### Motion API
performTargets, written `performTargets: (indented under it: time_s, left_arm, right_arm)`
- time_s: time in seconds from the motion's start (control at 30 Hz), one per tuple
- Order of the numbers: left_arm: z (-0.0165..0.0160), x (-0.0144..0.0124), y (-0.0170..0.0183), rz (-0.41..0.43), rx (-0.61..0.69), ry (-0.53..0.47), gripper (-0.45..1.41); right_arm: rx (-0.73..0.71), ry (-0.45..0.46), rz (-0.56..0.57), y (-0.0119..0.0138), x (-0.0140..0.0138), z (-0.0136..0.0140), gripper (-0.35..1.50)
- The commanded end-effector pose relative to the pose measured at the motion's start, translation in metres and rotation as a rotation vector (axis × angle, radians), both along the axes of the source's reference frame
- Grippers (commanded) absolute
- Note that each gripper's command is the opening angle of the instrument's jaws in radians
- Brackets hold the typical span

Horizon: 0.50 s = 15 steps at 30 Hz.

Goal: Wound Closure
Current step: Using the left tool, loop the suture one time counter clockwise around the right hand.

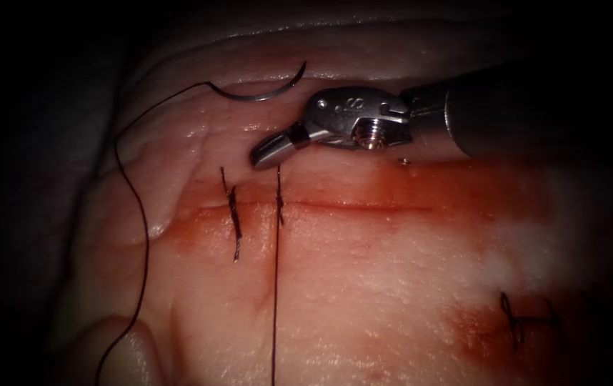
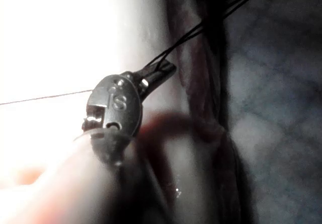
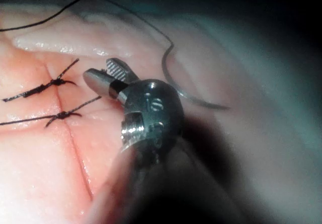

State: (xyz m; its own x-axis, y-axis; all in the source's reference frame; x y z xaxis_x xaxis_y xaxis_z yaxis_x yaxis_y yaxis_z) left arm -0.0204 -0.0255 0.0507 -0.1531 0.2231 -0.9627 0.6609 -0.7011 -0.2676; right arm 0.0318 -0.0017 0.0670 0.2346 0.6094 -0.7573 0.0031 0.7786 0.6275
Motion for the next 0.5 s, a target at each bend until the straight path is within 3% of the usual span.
performTargets:
  time_s: [0.03,0.27,0.3,0.37,0.4,0.5]
  left_arm:
    - [-0.0002,-0.0001,0.0006,-0.031,-0.025,0.008,-0.45]
    - [-0.004,0.0012,0.0101,-0.245,-0.208,0.031,-0.45]
    - [-0.0049,0.0013,0.0129,-0.294,-0.27,0.04,-0.45]
    - [-0.0055,0.0013,0.0156,-0.351,-0.32,0.043,-0.45]
    - [-0.0055,0.0013,0.0156,-0.351,-0.32,0.043,-0.45]
    - [-0.0064,0.0013,0.0199,-0.454,-0.38,0.044,-0.45]
  right_arm:
    - [-0.017,0.004,0.019,0.0004,-0.0003,-0.0003,1.16]
    - [-0.085,0.013,0.135,0.0011,-0.0046,-0.0034,1.21]
    - [-0.086,0.027,0.134,0.0003,-0.0049,-0.0038,1.16]
    - [-0.091,0.057,0.122,-0.001,-0.005,-0.0042,0.94]
    - [-0.091,0.057,0.122,-0.001,-0.005,-0.0042,0.94]
    - [-0.103,0.08,0.118,-0.0032,-0.0045,-0.0047,0.69]
